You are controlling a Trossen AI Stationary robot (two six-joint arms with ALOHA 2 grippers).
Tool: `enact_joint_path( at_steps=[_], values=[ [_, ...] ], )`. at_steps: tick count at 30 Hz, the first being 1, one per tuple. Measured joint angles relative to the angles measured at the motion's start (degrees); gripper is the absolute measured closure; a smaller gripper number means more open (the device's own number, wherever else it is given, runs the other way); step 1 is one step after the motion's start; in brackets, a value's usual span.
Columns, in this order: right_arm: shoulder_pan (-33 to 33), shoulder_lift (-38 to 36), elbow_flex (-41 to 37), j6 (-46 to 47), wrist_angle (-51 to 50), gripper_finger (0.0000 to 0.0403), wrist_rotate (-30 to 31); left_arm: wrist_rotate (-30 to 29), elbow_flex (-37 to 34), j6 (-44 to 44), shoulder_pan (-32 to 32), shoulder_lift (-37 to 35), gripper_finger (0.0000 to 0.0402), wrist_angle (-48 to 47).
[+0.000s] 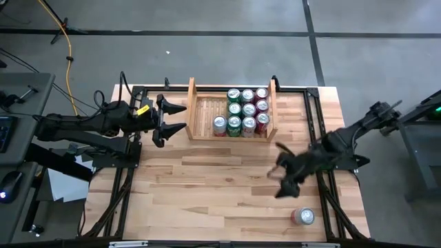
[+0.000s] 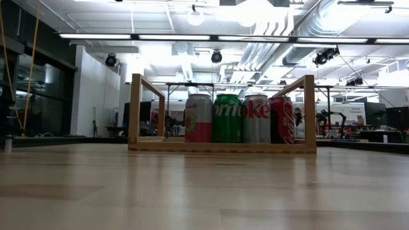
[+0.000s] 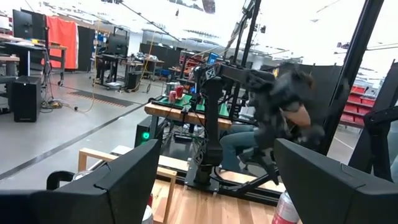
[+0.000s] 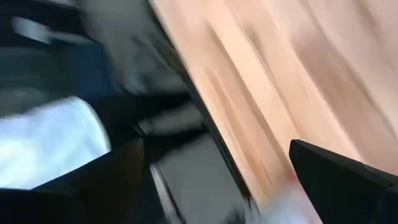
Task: Place canned beverage on shelf
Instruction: Put the pink-white soda can aligned with the other pink-white soda can on the shelf
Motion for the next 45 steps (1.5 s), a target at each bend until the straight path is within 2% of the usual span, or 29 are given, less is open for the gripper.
enact_joint_path(
  at_steps=[6,12,17,21,28,34,37,41,45],
  values=[
    [9.6,4.6,0.0,19.5,-11.4,0.0015,-5.3,0.0,0.0,0.0,0.0,0.0,0.0092,0.0],
    [16.2,10.3,0.0,34.9,-14.1,0.0015,-7.0,0.0,0.0,0.0,0.0,0.0,0.0092,0.0],
    [19.0,15.2,0.0,41.8,-14.1,0.0015,-9.9,0.0,0.0,0.0,0.0,0.0,0.0092,0.0],
    [20.1,18.8,0.0,43.1,-14.1,0.0015,-12.7,0.0,0.0,0.0,0.0,0.0,0.0092,0.0],
    [20.5,23.7,0.0,42.7,-13.4,0.0015,-12.7,0.0,0.0,0.0,0.0,0.0,0.0092,-0.1],
    [20.5,27.6,0.0,38.8,-12.4,0.0018,-13.1,0.0,0.0,-0.9,0.0,0.0,0.0092,-0.1],
    [20.5,28.1,0.0,35.5,-11.4,0.0042,-13.6,0.0,0.0,-0.9,0.0,0.0,0.0092,0.0],
    [20.5,27.0,0.2,32.7,-12.6,0.0117,-13.9,0.0,0.0,-1.0,0.0,0.0,0.0092,0.0],
    [20.0,24.2,4.8,27.2,-19.3,0.0124,-10.4,0.3,0.0,-1.9,0.0,0.0,0.0092,1.0]
  ],
)
